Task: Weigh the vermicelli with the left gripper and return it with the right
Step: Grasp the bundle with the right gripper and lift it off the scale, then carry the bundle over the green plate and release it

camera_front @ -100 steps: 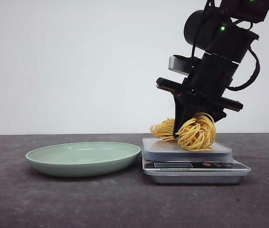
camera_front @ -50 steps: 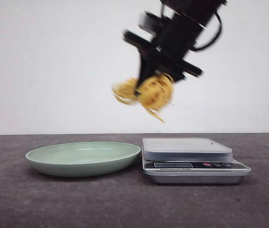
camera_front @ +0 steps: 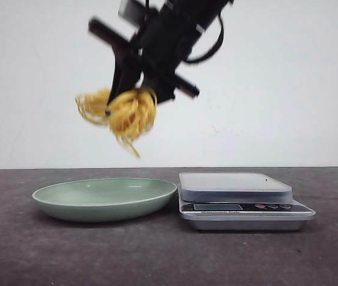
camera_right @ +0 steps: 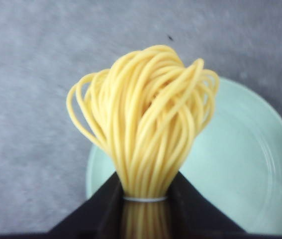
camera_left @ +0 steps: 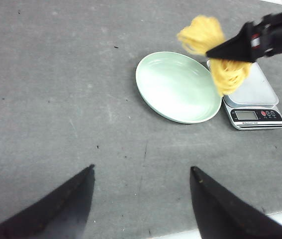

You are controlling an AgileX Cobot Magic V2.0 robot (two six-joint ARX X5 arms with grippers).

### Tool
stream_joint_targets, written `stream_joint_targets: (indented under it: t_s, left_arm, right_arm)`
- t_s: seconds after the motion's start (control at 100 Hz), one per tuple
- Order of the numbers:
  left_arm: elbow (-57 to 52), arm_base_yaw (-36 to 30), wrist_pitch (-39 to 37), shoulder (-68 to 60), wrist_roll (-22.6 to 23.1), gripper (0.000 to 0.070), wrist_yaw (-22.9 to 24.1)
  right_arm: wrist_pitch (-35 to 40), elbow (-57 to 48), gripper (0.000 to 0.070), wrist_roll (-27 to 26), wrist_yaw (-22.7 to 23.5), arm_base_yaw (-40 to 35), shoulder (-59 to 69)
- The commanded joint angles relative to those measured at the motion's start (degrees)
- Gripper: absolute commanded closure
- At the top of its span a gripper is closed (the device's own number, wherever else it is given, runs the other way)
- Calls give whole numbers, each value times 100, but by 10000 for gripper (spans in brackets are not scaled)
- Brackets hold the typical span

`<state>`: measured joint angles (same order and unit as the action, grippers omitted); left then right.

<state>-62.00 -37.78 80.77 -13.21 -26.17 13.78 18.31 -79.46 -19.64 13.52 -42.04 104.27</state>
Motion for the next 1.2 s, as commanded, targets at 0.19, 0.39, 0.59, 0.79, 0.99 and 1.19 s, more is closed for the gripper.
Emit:
stream_joint_targets:
  t_s: [0.19, 0.39, 0.59, 0.79, 0.99, 1.19]
  left_arm:
    - [-72, -48, -68, 7, 11, 352, 39]
    - [-72, -48, -61, 7, -7, 352, 79]
    - [-72, -48, -61, 7, -7, 352, 81]
    - [-72, -48, -68, 7, -4, 352, 85]
    - [-72, -48, -103, 7, 20, 352, 90]
    - [-72, -48, -175, 7, 66, 352, 186]
  right_arm:
    - [-330, -168, 696, -146, 138, -61, 748]
    - [-483, -168, 685, -136, 181, -57, 942]
    - [-671, -179, 158, -133, 297, -50, 901]
    - [-496, -190, 191, -55, 254, 79, 426]
    - [518, -190, 224, 669, -367, 332, -796]
    - [1915, -190, 223, 1569, -1580, 415, -2415]
